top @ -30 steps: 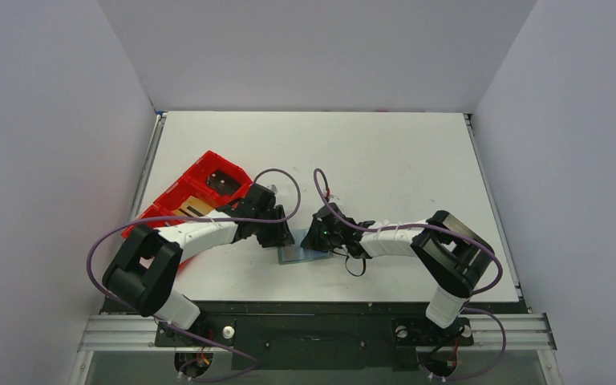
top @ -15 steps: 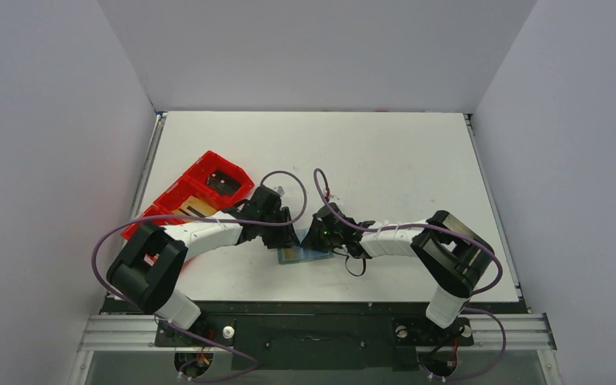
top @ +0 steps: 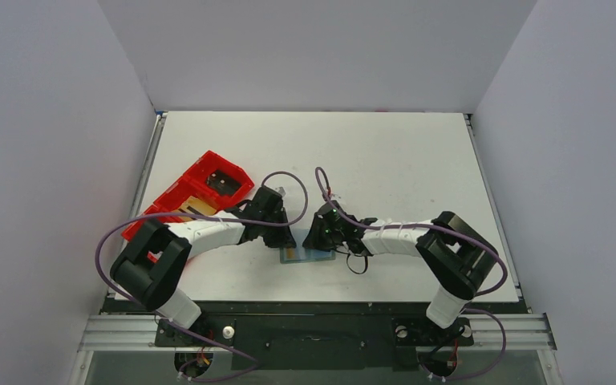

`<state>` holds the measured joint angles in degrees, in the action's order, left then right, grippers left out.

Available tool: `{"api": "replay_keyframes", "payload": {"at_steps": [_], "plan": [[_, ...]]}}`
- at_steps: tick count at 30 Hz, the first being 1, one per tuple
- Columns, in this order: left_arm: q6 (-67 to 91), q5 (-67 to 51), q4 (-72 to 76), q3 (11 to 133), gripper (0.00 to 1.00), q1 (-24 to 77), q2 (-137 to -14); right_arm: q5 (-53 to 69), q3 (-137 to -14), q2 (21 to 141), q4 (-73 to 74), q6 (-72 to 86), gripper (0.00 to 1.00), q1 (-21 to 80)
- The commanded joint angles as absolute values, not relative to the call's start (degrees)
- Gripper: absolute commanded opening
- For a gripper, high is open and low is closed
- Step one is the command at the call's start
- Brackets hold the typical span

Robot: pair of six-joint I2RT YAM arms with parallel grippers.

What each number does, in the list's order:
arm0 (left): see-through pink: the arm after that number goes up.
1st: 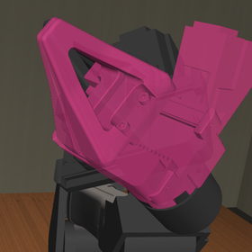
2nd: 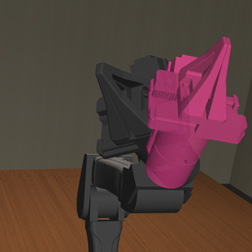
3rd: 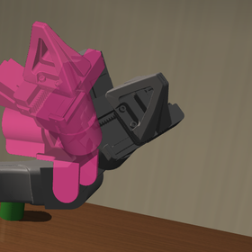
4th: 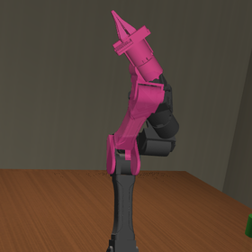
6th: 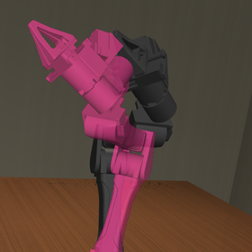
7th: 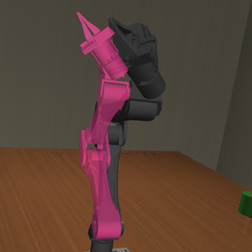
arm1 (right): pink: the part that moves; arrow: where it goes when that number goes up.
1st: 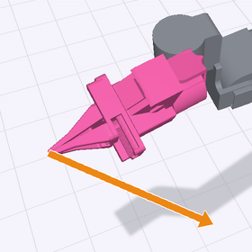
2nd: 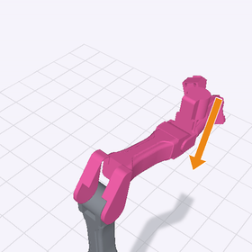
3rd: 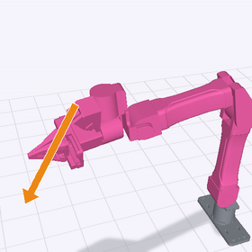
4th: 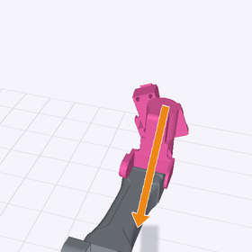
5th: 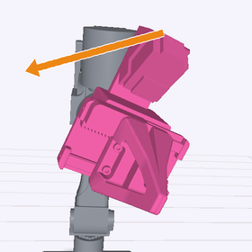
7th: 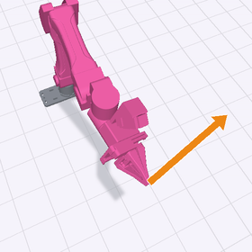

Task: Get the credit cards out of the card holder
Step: Remove the credit card from the card holder.

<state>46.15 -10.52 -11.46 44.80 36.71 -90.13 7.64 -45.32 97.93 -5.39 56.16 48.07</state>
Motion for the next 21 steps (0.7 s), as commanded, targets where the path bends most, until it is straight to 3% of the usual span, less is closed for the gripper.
{"api": "replay_keyframes", "payload": {"at_steps": [1,8,13,21], "plan": [[45.72,-9.39,-11.32,46.79,0.0,37.0,-89.57,4.74,-47.63,93.0,4.13,53.59,0.16,46.92],[45.41,-9.88,-11.44,47.43,0.0,37.36,-88.3,2.81,-50.49,86.8,9.7,53.06,0.35,46.09],[45.41,-10.78,-10.27,48.19,0.0,38.59,-87.82,1.12,-50.67,82.8,12.72,52.34,0.37,45.14],[45.46,-11.38,-9.03,51.35,0.18,41.11,-89.41,-1.12,-48.0,78.45,15.59,51.6,0.38,42.96]]}}
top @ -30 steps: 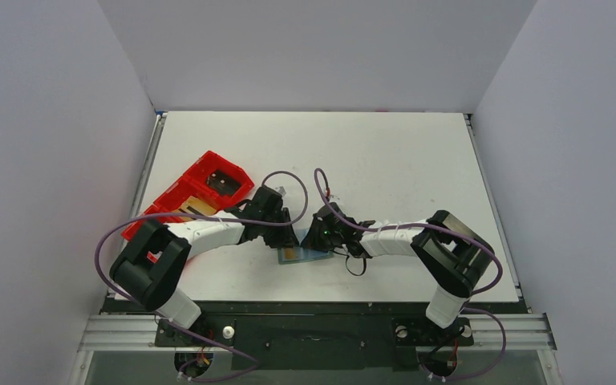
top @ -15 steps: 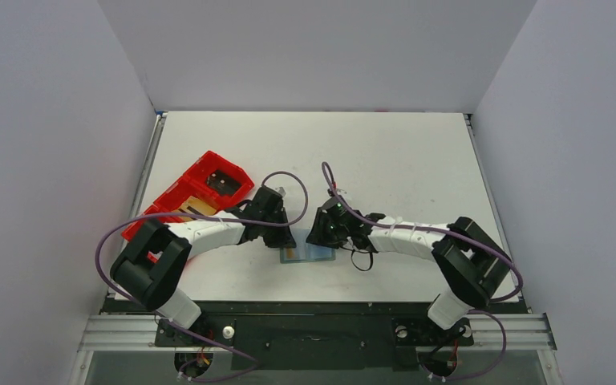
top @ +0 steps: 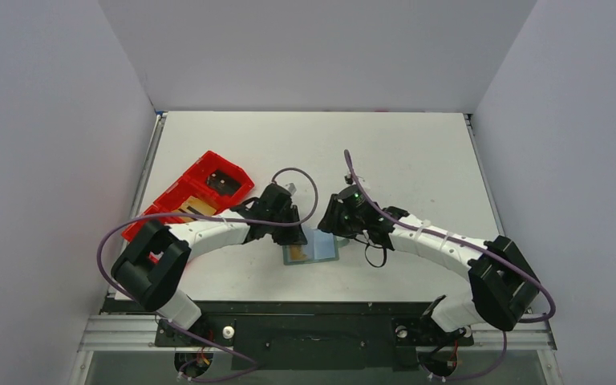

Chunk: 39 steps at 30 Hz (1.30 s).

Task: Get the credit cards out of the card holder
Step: Remove the credit card from the card holder.

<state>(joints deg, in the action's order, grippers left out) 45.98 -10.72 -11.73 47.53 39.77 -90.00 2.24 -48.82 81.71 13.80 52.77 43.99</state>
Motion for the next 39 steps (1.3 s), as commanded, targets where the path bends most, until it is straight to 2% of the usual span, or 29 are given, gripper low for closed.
{"api": "replay_keyframes", "payload": {"at_steps": [1,8,17,22,33,39], "plan": [[45.47,-11.46,-8.91,52.1,0.2,41.34,-90.05,-1.44,-47.78,77.71,15.9,51.53,0.38,42.73],[45.34,-11.78,-8.62,57.03,0.35,43.77,-94.52,-3.72,-46.34,74.49,18.44,51.09,0.38,42.03],[45.18,-12.93,-7.72,61.26,0.43,45.65,-99.69,-5.69,-43.69,70.59,20.42,51.07,0.38,41.18],[44.79,-13.25,-7.94,63.21,0.5,46.05,-100.37,-6.12,-43.25,69.87,20.72,51.07,0.38,41.05],[43.46,-8.58,-13.66,65.0,0.57,44.02,-93.36,-5.38,-44.06,69.99,20.57,51.17,0.38,41.11],[41.99,-5.78,-17.48,57.85,0.56,38.03,-85.95,-2.46,-45.96,72.97,18.5,51.24,0.38,42.73]]}}
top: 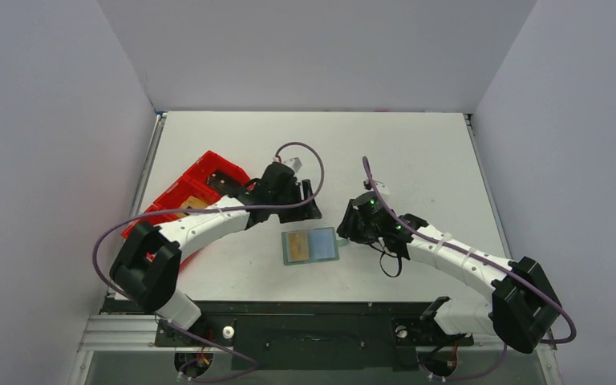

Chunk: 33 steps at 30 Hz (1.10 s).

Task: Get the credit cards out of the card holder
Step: Remove the credit card from the card holder.

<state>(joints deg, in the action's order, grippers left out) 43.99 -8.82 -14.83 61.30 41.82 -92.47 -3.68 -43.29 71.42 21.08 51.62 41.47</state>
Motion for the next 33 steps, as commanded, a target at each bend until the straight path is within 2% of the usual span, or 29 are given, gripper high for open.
{"api": "replay_keyframes", "payload": {"at_steps": [1,6,11,16,26,33], "plan": [[41.87,-5.77,-17.57,55.68,0.55,37.38,-84.55,-2.29,-46.71,73.57,17.94,51.24,0.38,43.49],[41.02,-5.63,-18.05,50.32,0.46,34.98,-81.49,0.36,-50.56,80.15,15.2,51.62,0.38,45.82],[40.88,-4.99,-17.83,47.28,0.23,34.81,-80.5,3.33,-53.77,86.8,12.59,51.95,0.38,47.85],[41.17,-5.81,-16.62,45.96,0.09,34.66,-81.35,6.67,-55.08,90.99,9.4,52.92,0.38,48.39],[41.92,-8.62,-11.94,44.45,0.01,34.85,-85.08,8.99,-53.18,95.3,5.02,54.79,0.38,48.2],[42.01,-8.93,-10.57,44.16,0.0,35.13,-87.41,7.48,-51.41,95.99,4.48,55.1,0.38,47.7]]}}
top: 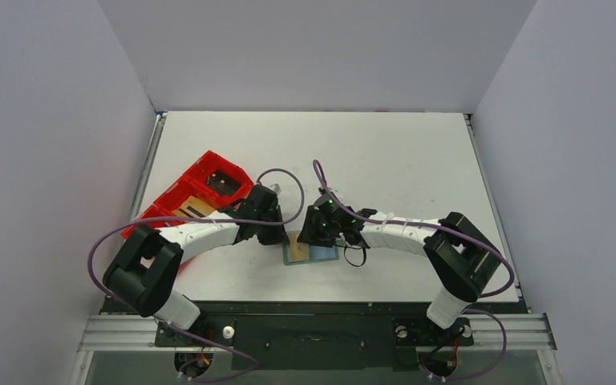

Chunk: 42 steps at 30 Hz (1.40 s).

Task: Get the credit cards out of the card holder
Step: Remove the credit card from the card holder.

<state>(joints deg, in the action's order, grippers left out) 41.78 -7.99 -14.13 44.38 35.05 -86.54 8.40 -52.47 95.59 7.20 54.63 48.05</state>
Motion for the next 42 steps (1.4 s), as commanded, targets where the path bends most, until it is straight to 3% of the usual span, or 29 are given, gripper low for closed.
{"api": "replay_keyframes", "payload": {"at_steps": [1,25,42], "plan": [[42.01,-8.65,-10.56,44.13,0.0,35.19,-87.65,7.43,-51.2,96.02,4.39,55.06,0.37,47.54],[43.07,-5.02,-12.56,45.24,0.0,37.35,-93.67,10.77,-44.47,95.69,-4.05,57.18,0.36,44.77],[43.64,-4.25,-13.73,44.91,0.0,37.16,-95.06,22.56,-26.83,96.25,-40.82,73.69,0.33,38.02]]}}
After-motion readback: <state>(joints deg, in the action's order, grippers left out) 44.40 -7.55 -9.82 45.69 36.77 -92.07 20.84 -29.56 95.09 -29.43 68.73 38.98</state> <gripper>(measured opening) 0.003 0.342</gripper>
